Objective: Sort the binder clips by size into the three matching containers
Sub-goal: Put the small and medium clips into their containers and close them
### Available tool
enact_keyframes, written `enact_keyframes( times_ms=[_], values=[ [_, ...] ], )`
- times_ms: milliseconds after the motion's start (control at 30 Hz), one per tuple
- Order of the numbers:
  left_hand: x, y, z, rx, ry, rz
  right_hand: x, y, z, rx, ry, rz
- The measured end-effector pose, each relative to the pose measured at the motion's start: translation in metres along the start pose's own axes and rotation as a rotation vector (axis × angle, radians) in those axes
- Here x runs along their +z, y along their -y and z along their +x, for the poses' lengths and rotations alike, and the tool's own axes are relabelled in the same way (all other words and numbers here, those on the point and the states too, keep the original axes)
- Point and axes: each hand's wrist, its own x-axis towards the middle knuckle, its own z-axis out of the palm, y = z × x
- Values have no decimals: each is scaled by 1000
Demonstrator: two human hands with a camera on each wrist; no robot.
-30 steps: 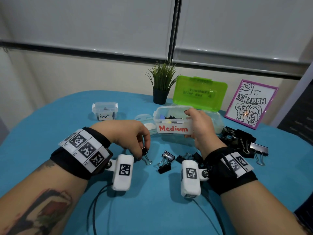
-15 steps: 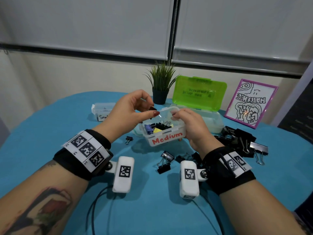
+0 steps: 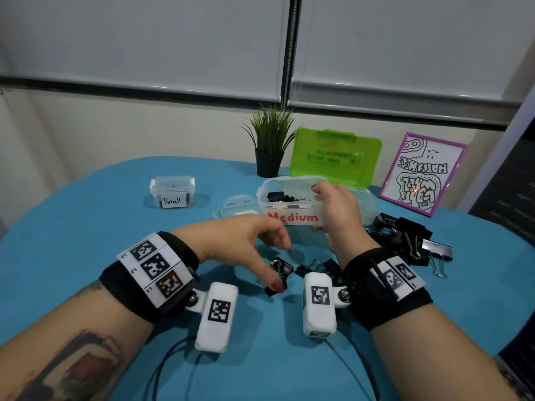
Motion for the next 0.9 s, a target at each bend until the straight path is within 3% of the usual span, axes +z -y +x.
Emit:
enact_keyframes(
  times_ms=[133, 500, 900],
  values=[
    [3, 4, 4, -64, 82, 33, -1, -1, 0, -4, -5, -1],
    [3, 2, 4, -70, 56, 25, -1, -2, 0, -11, 6, -31],
    [0, -1, 2, 88, 53, -87, 1, -3, 0, 5, 47, -43]
  ],
)
